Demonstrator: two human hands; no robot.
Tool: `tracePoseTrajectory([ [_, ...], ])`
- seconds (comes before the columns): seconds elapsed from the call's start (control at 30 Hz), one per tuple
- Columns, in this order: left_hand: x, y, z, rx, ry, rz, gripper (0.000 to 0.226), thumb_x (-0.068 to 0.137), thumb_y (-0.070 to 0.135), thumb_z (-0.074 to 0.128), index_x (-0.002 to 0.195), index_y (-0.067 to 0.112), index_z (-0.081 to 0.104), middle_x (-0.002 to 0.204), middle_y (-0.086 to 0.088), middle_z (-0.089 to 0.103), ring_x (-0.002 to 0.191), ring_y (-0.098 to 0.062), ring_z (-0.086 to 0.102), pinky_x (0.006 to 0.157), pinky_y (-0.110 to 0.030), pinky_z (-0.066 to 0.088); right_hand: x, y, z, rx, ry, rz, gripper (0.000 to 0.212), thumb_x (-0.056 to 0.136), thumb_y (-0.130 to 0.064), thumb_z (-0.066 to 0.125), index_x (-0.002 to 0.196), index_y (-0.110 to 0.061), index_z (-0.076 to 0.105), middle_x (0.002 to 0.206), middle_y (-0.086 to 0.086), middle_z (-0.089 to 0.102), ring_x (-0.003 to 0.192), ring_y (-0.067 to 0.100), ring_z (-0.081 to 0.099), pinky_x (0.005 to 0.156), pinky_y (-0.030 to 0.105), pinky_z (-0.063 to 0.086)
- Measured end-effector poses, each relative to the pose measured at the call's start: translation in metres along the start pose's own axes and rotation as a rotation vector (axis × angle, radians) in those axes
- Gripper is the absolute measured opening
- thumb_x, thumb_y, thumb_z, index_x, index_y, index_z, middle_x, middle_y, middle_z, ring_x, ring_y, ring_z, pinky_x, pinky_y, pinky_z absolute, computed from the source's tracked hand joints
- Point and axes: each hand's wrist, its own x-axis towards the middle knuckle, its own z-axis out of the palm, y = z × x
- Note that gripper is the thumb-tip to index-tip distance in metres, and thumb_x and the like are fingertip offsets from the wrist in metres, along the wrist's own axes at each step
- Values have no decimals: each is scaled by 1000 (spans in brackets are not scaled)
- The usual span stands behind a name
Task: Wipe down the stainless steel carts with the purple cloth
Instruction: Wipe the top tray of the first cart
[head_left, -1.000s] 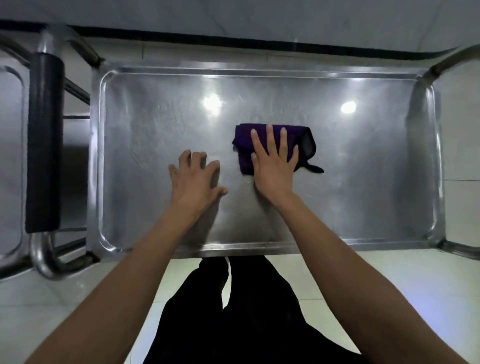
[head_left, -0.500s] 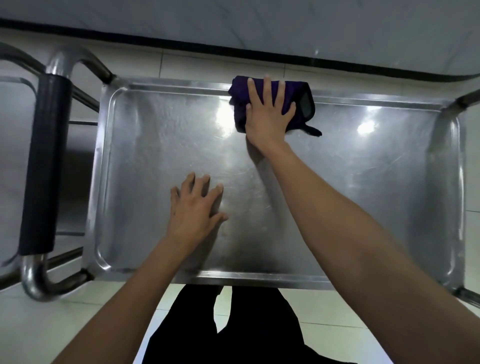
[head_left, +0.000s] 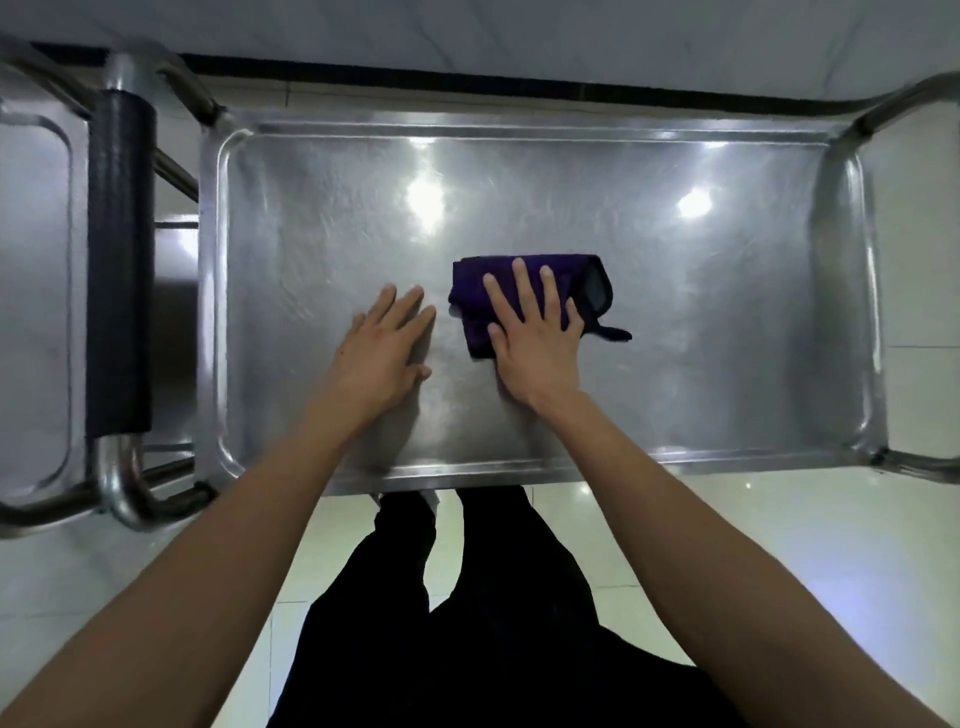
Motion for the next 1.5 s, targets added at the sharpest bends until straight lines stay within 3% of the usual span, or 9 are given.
tracePoseTrajectory([
  [0.37, -9, -6, 11, 27, 49, 63, 78, 91, 34, 70, 155, 22, 27, 167, 3, 7, 154, -27, -2, 119, -61, 22, -179, -54, 47, -39, -47, 31, 63, 102, -41, 31, 159, -36, 4, 168, 3, -1, 154, 32, -1, 113, 58, 26],
  [0.47, -12, -6, 10, 19, 47, 63, 76, 90, 35, 71, 153, 21, 31, 165, 1, 12, 153, -29, 4, 118, -60, 26, -189, -61, 51, -32, -69, 20, 62, 103, -41, 32, 159, -37, 4, 168, 2, -1, 154, 32, -3, 114, 59, 24],
  [0.6, -16, -17, 6, -19, 125, 6, 79, 91, 42, 68, 153, 11, 31, 164, -10, 19, 151, -30, 18, 118, -52, 29, -180, -65, 50, -44, -66, 52, 55, 106, -43, 16, 159, -36, 4, 168, 2, -2, 154, 31, -6, 117, 61, 16],
  [0.7, -17, -32, 3, 25, 188, -28, 59, 93, 46, 62, 141, 16, 47, 158, -7, 30, 148, -29, 18, 114, -56, 26, -169, -64, 49, -62, -46, 68, 55, 106, -44, 12, 159, -35, 4, 168, 2, 1, 154, 31, -4, 118, 63, 12],
  [0.8, -12, -40, -3, -12, 120, -101, 56, 92, 55, 62, 142, 36, 47, 163, -8, 20, 153, -34, 1, 117, -67, 11, -148, -62, 46, -58, -23, 75, 55, 107, -43, 14, 159, -35, 2, 168, 3, 0, 154, 32, -4, 118, 64, 10],
  [0.87, -7, -43, -7, -38, 91, -119, 57, 90, 57, 64, 142, 40, 47, 163, -8, 19, 153, -37, 0, 117, -70, 9, -127, -63, 42, -45, -20, 67, 55, 107, -43, 16, 159, -36, 0, 168, 2, -1, 154, 31, -5, 117, 64, 9],
  [1.2, -3, -41, -10, 49, 87, -136, 65, 89, 60, 62, 146, 38, 41, 162, -8, 23, 151, -38, 7, 114, -69, 23, 38, -74, 5, 44, 19, 57, 56, 107, -44, 24, 158, -40, 2, 168, -1, -2, 154, 28, -7, 119, 64, 5],
  [1.5, -2, -36, -15, -26, 71, -176, 62, 88, 51, 68, 145, 37, 48, 163, -9, 23, 152, -39, 9, 115, -68, 22, 193, -90, -21, 44, 97, 26, 55, 106, -42, 26, 158, -36, 10, 168, 2, 6, 154, 32, -2, 117, 67, 7],
])
